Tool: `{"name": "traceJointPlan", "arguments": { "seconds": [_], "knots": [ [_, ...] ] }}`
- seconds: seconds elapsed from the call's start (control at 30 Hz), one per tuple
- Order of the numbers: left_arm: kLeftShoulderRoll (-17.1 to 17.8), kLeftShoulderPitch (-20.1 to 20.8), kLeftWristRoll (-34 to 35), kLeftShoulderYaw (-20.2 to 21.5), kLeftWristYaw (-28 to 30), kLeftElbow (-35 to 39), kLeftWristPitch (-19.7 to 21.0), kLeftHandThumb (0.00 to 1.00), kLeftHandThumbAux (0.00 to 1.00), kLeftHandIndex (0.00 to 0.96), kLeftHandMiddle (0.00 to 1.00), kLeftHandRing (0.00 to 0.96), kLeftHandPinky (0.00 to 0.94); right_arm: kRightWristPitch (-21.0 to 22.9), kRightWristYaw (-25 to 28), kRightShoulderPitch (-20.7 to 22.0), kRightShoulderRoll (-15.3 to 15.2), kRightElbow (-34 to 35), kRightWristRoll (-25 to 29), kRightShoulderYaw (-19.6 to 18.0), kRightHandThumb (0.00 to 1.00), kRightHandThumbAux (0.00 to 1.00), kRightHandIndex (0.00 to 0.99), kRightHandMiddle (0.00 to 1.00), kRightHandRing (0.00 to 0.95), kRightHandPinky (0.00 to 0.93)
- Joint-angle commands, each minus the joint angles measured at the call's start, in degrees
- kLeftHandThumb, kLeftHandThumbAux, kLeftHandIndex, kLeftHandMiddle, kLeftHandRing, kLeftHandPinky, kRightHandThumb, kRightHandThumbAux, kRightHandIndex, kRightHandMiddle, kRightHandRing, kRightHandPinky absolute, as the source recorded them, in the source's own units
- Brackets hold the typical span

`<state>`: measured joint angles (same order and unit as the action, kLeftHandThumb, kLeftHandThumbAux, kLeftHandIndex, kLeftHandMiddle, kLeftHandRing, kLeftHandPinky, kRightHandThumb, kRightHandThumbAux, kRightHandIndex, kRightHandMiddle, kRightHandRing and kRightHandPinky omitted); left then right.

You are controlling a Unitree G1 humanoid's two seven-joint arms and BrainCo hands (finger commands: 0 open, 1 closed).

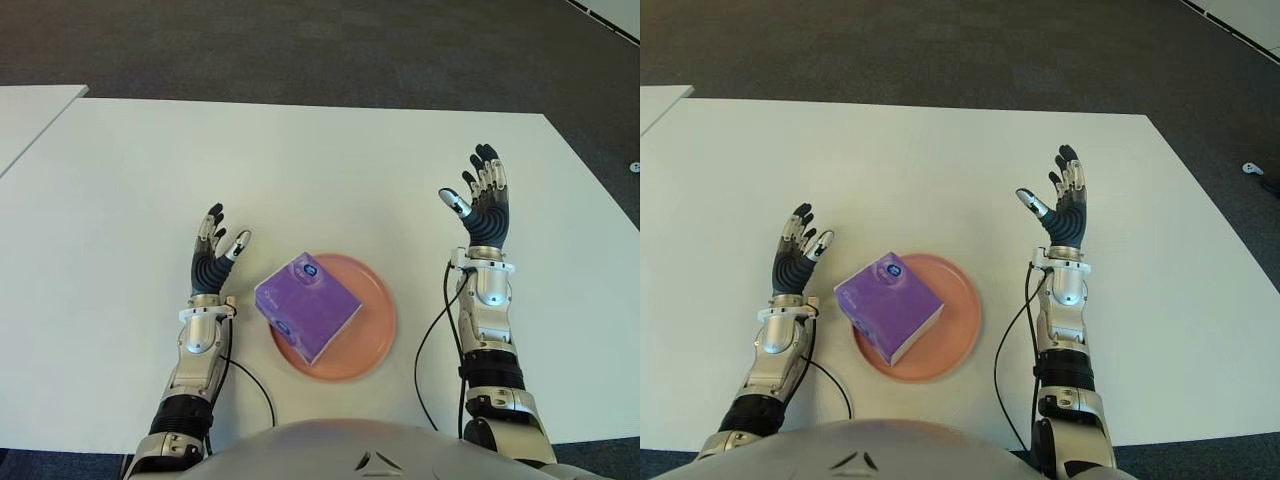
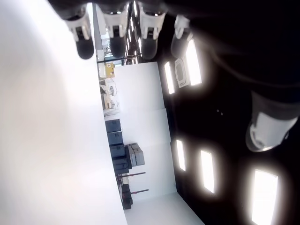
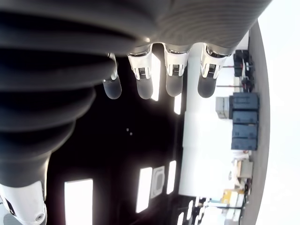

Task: Put the tissue paper into the plate.

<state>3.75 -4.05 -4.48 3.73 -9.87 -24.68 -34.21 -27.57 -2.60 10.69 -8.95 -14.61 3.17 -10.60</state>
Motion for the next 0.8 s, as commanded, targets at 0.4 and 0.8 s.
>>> {"name": "traceJointPlan", "arguments": {
  "seconds": [0.4, 0.8],
  "knots": [
    [-0.23, -4.37, -1.21, -0.02, -0.27, -1.48, 1.64, 0.0, 0.494, 0.0, 0.0, 0.0, 0.0, 0.08, 0.5, -0.93, 0.87, 0.77, 0.64, -0.62, 0.107, 0.681, 0.0, 0.069, 0.055, 0.078],
    [-0.13, -4.34, -0.67, -0.08, 0.38, -1.5, 1.66, 0.0, 0.488, 0.0, 0.0, 0.0, 0.0, 11.99, 6.35, -3.88, 0.54, -17.68, 0.92, 0.89, 0.088, 0.681, 0.001, 0.023, 0.007, 0.021]
  ]
}}
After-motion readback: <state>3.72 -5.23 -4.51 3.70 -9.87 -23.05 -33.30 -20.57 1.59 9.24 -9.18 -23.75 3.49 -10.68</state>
